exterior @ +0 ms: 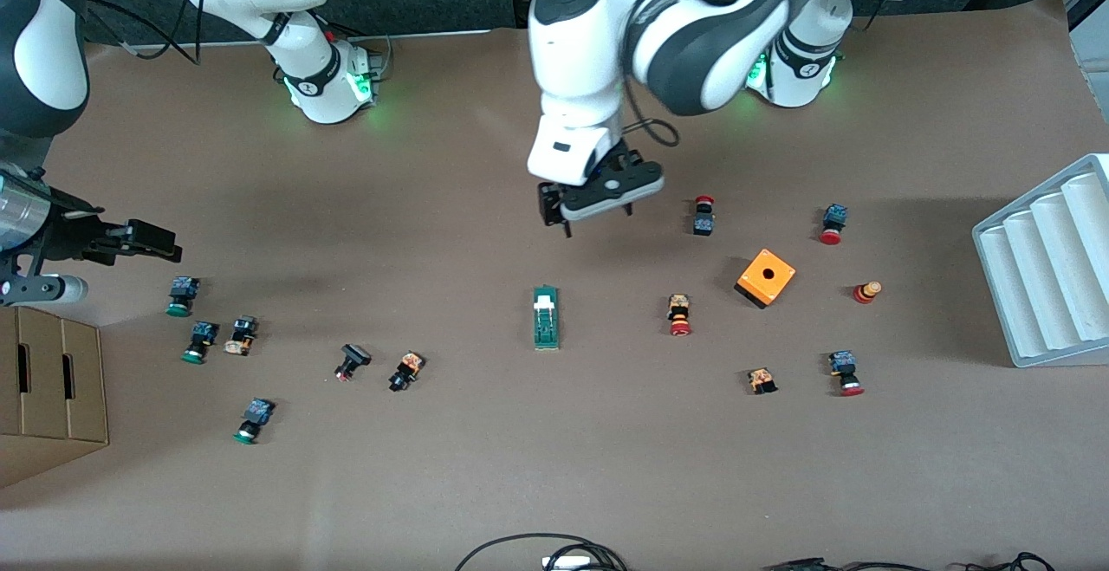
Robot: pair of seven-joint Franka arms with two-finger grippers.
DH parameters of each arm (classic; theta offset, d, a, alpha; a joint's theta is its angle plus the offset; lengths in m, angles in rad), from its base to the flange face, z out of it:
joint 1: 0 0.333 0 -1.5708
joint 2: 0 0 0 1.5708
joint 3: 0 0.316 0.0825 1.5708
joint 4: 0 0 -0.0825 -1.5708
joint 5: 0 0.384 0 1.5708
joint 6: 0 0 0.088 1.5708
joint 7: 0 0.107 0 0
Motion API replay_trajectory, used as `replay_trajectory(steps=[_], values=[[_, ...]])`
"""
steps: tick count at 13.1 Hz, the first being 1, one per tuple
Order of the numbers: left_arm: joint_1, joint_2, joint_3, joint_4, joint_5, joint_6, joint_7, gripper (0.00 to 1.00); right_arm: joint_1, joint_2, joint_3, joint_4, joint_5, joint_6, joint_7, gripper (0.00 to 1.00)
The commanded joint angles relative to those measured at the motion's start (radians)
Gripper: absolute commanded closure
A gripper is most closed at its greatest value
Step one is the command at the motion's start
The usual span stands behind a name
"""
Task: Close load switch with both arms
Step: 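Move the left gripper over the green load switch base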
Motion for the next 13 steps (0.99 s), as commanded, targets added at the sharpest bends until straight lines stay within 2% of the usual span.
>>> replay_trajectory(steps=[1, 4, 7, 9, 10, 13], values=[[-0.091, 0.101, 0.005, 0.033, 0.169, 0.017, -0.119, 0.01, -0.004, 0.021, 0.006, 0.024, -0.011, -0.001, 0.001, 0.00], [-0.149, 0.184, 0.007, 0.017, 0.343, 0.073, -0.243, 0.01, -0.001, 0.036, 0.006, 0.024, -0.008, -0.001, 0.001, 0.00], [-0.177, 0.241, 0.007, -0.002, 0.449, 0.129, -0.300, 0.01, 0.004, 0.041, 0.011, 0.025, -0.012, -0.002, 0.002, 0.00], [-0.165, 0.230, 0.010, -0.124, 0.546, 0.233, -0.352, 0.01, -0.001, 0.041, 0.009, 0.027, -0.009, -0.001, 0.001, 0.00], [-0.166, 0.227, 0.016, -0.176, 0.617, 0.282, -0.445, 0.01, 0.004, 0.041, 0.011, 0.027, -0.009, -0.002, 0.001, 0.00], [-0.178, 0.302, 0.014, -0.194, 0.886, 0.286, -0.747, 0.01, 0.005, 0.039, 0.011, 0.027, -0.011, -0.002, 0.001, 0.00]])
